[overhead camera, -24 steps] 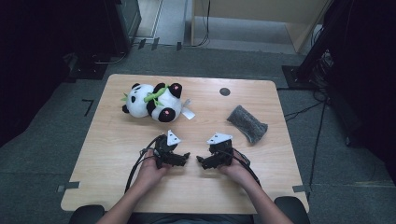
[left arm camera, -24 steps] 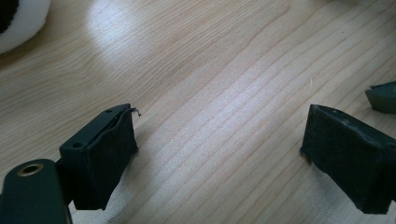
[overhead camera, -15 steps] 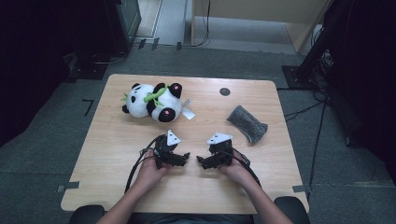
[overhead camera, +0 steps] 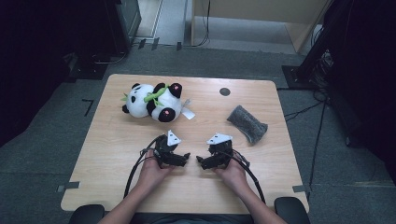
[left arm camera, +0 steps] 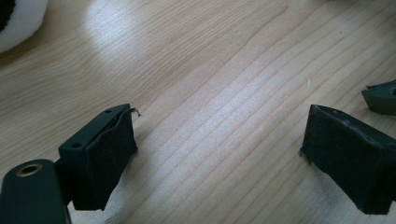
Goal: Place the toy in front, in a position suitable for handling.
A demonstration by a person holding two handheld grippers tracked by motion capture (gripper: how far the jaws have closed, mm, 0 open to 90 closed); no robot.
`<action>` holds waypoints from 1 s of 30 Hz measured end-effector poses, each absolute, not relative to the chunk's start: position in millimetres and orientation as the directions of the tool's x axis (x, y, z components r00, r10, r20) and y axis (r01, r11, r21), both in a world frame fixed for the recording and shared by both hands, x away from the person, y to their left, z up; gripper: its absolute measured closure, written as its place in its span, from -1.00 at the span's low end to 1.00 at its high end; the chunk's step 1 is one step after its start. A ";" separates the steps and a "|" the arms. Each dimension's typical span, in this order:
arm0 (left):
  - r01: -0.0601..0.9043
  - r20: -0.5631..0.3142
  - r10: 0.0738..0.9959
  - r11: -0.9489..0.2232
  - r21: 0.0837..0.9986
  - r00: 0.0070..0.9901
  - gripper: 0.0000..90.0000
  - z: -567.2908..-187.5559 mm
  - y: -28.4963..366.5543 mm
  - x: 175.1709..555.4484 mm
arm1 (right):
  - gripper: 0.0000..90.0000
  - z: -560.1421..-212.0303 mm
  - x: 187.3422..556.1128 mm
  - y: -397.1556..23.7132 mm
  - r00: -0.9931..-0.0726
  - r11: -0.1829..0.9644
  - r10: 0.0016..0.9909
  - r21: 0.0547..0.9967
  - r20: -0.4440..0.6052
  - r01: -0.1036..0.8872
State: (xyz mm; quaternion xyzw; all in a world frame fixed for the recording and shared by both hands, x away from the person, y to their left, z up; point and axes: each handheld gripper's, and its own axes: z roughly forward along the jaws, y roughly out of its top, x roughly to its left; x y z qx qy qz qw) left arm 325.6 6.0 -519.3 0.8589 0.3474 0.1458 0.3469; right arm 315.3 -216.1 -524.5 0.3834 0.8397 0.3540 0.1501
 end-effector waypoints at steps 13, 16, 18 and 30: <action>0.490 0.008 0.691 -0.520 0.699 0.722 -0.77 -518.5 7.6 327.6 | -1.00 -524.4 315.4 -215.9 -0.661 0.455 0.750 0.710 0.020 0.538; 0.492 0.005 0.686 -0.526 0.694 0.727 -0.70 -517.2 8.9 329.1 | -1.00 -524.4 315.5 -216.0 -0.661 0.456 0.750 0.710 0.019 0.537; 0.493 0.002 0.685 -0.526 0.693 0.729 -0.70 -517.0 9.2 329.5 | -1.00 -524.4 315.5 -216.1 -0.661 0.456 0.750 0.710 0.019 0.537; 0.522 -0.110 0.656 -0.476 0.708 0.747 -0.67 -507.6 21.8 335.7 | -0.77 -521.6 317.3 -215.3 -0.641 0.433 0.767 0.716 0.027 0.548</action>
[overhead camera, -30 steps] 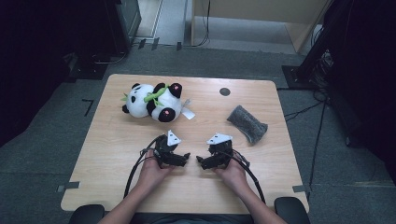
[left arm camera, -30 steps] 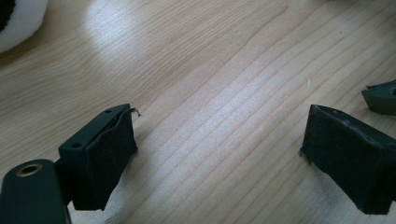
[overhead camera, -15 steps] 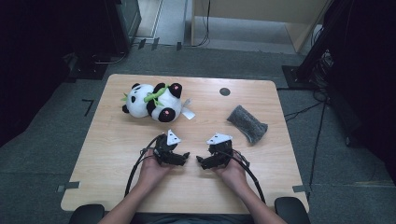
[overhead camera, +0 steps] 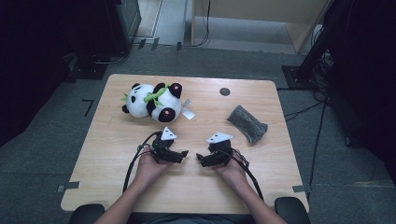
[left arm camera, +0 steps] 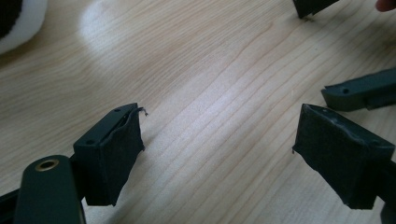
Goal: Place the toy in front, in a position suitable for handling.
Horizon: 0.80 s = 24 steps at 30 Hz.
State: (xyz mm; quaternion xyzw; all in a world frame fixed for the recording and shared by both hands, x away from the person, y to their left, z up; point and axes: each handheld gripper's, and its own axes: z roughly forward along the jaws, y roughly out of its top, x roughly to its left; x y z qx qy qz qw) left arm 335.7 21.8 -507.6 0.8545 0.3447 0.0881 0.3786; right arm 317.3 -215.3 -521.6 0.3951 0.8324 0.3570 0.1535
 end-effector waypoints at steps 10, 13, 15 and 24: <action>0.517 -0.130 0.647 -0.455 0.725 0.751 -0.50 -496.9 39.3 337.6 | -0.53 -512.1 321.9 -226.9 -0.632 0.410 0.772 0.714 0.060 0.568; 0.510 -0.119 0.653 -0.452 0.731 0.748 -0.49 -493.6 44.7 338.2 | -0.50 -509.3 321.7 -228.6 -0.633 0.408 0.772 0.721 0.055 0.560; 0.507 -0.112 0.656 -0.453 0.733 0.747 -0.49 -491.5 47.2 339.2 | -0.48 -506.3 321.8 -230.8 -0.634 0.400 0.771 0.730 0.058 0.554; 0.496 -0.103 0.661 -0.442 0.748 0.744 -0.35 -478.5 61.8 343.8 | -0.45 -493.6 328.6 -241.3 -0.623 0.375 0.780 0.749 0.065 0.547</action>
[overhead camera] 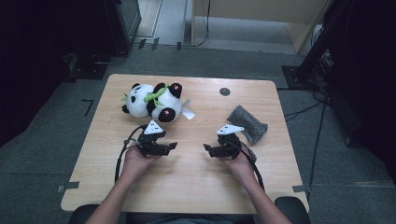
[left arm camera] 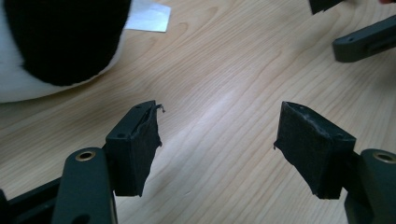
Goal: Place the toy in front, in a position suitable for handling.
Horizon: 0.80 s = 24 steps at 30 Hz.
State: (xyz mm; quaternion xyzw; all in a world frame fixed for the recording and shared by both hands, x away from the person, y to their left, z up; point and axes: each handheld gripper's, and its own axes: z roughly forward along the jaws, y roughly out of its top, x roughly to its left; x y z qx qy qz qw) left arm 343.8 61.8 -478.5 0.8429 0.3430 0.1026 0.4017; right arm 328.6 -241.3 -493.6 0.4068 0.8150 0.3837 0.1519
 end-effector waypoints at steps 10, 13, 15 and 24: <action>0.473 -0.099 0.674 -0.398 0.786 0.732 -0.34 -462.2 73.5 346.9 | -0.43 -484.3 335.1 -253.8 -0.611 0.331 0.784 0.760 0.108 0.560; 0.484 -0.112 0.685 -0.379 0.789 0.720 -0.29 -460.2 75.4 349.0 | -0.41 -481.8 335.4 -256.5 -0.605 0.324 0.789 0.765 0.106 0.557; 0.500 -0.137 0.684 -0.367 0.784 0.716 -0.30 -458.5 78.1 352.6 | -0.39 -479.9 336.2 -259.1 -0.605 0.330 0.791 0.767 0.094 0.550; 0.510 -0.126 0.697 -0.378 0.772 0.706 -0.33 -443.9 90.5 367.3 | -0.32 -476.0 339.1 -269.5 -0.601 0.338 0.795 0.765 0.079 0.548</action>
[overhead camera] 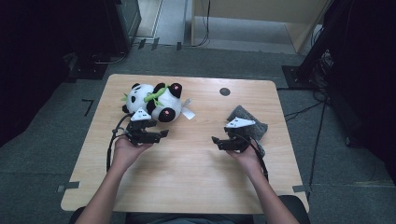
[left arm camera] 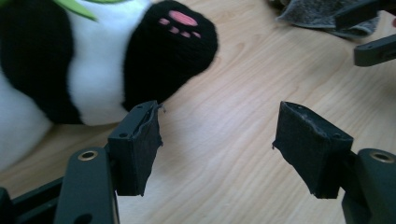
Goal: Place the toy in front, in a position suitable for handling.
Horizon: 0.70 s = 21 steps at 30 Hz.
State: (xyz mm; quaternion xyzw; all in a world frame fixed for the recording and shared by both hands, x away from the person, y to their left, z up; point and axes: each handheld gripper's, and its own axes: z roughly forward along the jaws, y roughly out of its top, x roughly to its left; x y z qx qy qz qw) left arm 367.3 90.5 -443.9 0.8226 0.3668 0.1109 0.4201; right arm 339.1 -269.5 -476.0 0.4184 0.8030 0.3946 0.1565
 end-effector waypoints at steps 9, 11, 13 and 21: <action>0.518 -0.130 0.722 -0.346 0.782 0.679 -0.31 -431.5 110.2 380.6 | -0.28 -472.9 343.6 -277.6 -0.590 0.316 0.801 0.767 0.100 0.559; 0.519 -0.125 0.728 -0.348 0.781 0.675 -0.30 -429.2 113.1 383.3 | -0.27 -473.1 344.8 -279.0 -0.588 0.318 0.803 0.763 0.098 0.562; 0.519 -0.119 0.730 -0.351 0.780 0.673 -0.30 -427.5 115.1 385.9 | -0.26 -473.4 345.8 -280.0 -0.586 0.316 0.803 0.760 0.103 0.568; 0.526 -0.115 0.749 -0.339 0.780 0.652 -0.30 -422.9 123.8 399.4 | -0.24 -473.8 347.6 -279.0 -0.600 0.332 0.794 0.756 0.098 0.564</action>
